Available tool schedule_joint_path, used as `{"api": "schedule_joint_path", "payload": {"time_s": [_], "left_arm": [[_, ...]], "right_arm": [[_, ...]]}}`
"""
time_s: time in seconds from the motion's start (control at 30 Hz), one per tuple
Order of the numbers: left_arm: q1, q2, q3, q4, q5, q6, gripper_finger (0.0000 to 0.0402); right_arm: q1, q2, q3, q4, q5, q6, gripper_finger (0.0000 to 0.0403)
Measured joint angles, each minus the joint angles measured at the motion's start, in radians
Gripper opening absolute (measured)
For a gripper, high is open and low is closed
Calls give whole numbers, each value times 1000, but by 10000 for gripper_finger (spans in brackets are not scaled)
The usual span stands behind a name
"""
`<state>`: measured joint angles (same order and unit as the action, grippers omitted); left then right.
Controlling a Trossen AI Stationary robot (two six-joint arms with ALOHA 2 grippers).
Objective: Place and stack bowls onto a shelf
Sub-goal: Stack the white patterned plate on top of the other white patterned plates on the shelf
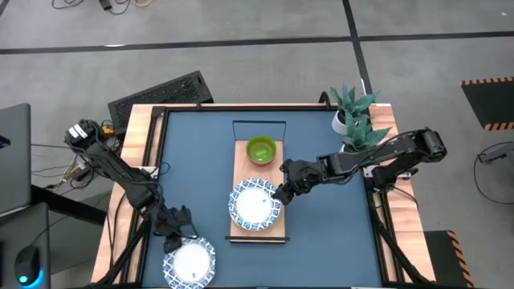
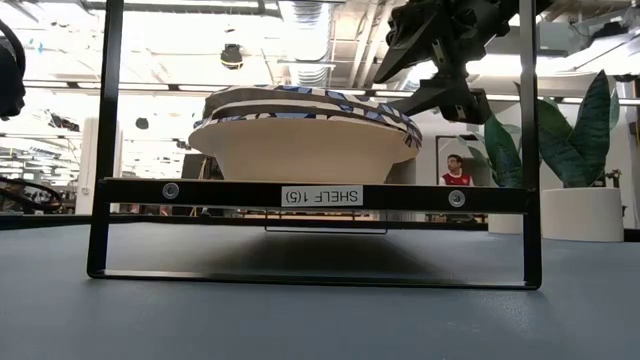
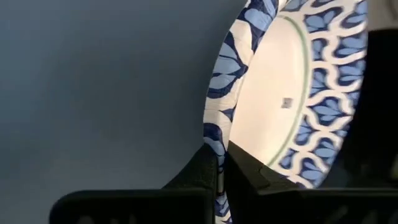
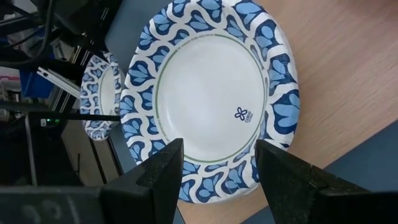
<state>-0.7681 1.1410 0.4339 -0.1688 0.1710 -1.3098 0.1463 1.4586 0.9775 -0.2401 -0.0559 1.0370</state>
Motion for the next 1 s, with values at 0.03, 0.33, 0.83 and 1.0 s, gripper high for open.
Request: {"api": "schedule_joint_path", "payload": {"time_s": [0.03,0.33,0.83,1.0], "left_arm": [[0,-10,0,-2,6,-28,2],[1,-274,46,-224,-44,-329,0],[1,-645,306,-797,-422,-505,0],[7,-658,341,-898,-764,-509,0]], "right_arm": [[0,0,0,-1,0,0,223],[-21,0,0,-26,1,-35,223],[-89,50,1,291,5,-488,223],[-110,104,1,355,5,-461,223]]}}
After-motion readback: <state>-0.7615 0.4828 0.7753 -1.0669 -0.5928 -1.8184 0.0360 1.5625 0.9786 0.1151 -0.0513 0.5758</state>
